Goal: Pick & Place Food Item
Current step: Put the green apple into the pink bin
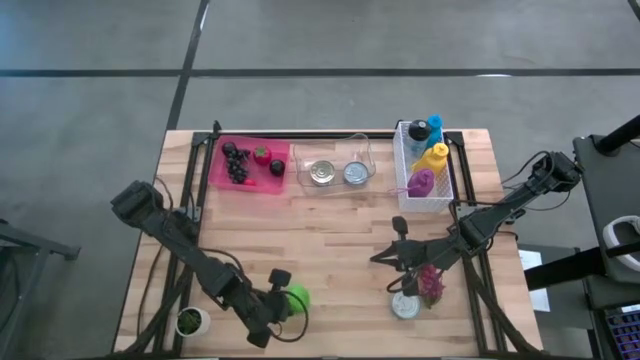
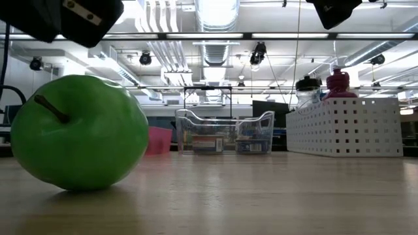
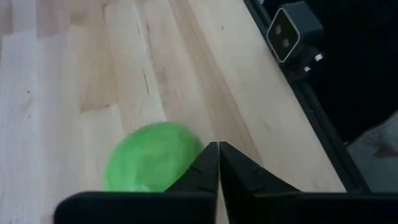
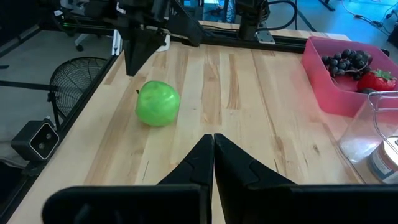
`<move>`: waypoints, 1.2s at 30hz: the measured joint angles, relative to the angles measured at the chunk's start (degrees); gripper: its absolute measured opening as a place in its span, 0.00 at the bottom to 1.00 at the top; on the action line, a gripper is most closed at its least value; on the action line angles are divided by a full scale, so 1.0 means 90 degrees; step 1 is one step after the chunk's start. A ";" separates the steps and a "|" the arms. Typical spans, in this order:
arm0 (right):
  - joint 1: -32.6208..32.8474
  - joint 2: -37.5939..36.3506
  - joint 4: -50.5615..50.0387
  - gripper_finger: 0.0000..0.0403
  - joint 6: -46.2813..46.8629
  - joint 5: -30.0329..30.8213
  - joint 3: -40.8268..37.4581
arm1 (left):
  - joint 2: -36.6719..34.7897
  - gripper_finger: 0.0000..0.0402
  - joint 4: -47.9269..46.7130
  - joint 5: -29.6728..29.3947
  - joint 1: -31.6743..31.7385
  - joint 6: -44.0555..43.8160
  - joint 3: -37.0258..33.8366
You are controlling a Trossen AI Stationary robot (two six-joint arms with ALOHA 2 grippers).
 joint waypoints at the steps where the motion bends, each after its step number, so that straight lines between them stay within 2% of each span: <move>1: 0.0000 0.0000 0.0000 0.02 0.0000 0.0000 0.0000 | 0.0000 0.06 0.0011 -0.0001 0.0000 -0.0014 -0.0026; 5: 0.0000 0.0000 0.0000 0.02 0.0000 0.0000 0.0000 | 0.0000 0.15 0.0036 0.0063 0.0000 -0.0013 -0.0188; 8: 0.0002 0.0000 0.0000 0.02 0.0000 0.0000 0.0000 | 0.0000 0.23 0.0148 0.0350 0.0000 -0.0017 -0.0322; 13: 0.0001 0.0000 0.0002 0.02 0.0000 0.0000 0.0000 | 0.0000 0.29 0.0587 0.0502 0.0013 0.0007 -0.0550; 19: 0.0000 0.0000 0.0000 0.02 0.0000 0.0000 0.0000 | 0.0002 0.32 0.1145 0.0602 0.0096 0.0047 -0.0826; 36: 0.0000 0.0000 0.0002 0.02 0.0000 0.0000 0.0000 | 0.0112 0.32 0.1126 0.0488 0.0436 0.0231 -0.0839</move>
